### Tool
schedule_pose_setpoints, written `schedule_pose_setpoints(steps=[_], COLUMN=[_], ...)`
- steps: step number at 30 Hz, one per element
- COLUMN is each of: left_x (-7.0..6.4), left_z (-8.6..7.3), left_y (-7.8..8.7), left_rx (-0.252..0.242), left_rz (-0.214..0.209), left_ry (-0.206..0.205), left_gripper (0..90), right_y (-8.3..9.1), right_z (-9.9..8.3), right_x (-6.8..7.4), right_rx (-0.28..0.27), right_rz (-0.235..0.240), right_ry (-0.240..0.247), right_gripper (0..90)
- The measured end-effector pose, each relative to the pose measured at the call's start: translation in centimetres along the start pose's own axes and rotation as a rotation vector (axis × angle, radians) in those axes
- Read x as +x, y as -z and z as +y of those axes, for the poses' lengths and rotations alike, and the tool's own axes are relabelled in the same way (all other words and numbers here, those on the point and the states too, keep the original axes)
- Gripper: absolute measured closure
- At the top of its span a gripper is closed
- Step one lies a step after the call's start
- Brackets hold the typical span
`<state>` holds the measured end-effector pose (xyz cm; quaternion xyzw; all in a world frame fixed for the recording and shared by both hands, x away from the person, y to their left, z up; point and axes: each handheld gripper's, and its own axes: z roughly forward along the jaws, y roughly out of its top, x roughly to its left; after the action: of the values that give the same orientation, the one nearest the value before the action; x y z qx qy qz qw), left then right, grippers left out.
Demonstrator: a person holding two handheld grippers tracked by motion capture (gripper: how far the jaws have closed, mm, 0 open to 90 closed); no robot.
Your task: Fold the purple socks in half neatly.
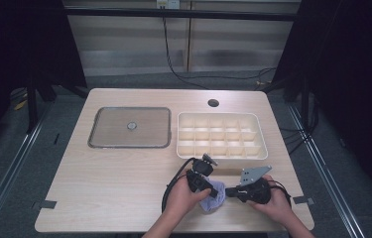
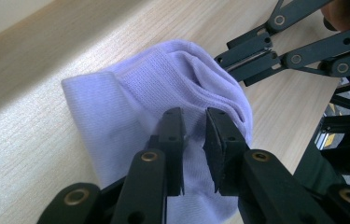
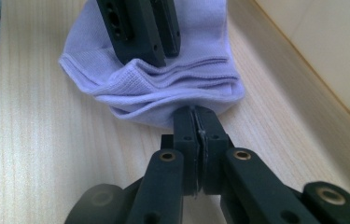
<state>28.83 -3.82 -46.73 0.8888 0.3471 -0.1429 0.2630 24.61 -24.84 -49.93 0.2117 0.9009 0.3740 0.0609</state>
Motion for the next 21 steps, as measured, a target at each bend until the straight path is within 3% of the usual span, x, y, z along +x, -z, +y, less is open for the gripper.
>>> schedule_pose_setpoints(steps=[13,21], left_x=[0.3,0.9], left_z=[0.2,0.1], left_y=[1.6,3.5], left_rx=[-0.027,-0.064], left_rz=[0.005,0.042], left_ry=[0.002,0.018], left_gripper=[72.6,67.2], right_y=[0.0,0.0], right_z=[0.0,0.0], right_x=[0.0,0.0], right_rx=[0.001,-0.001], right_rz=[0.0,0.001], right_ry=[-0.002,-0.001], right_gripper=[88.1,88.1])
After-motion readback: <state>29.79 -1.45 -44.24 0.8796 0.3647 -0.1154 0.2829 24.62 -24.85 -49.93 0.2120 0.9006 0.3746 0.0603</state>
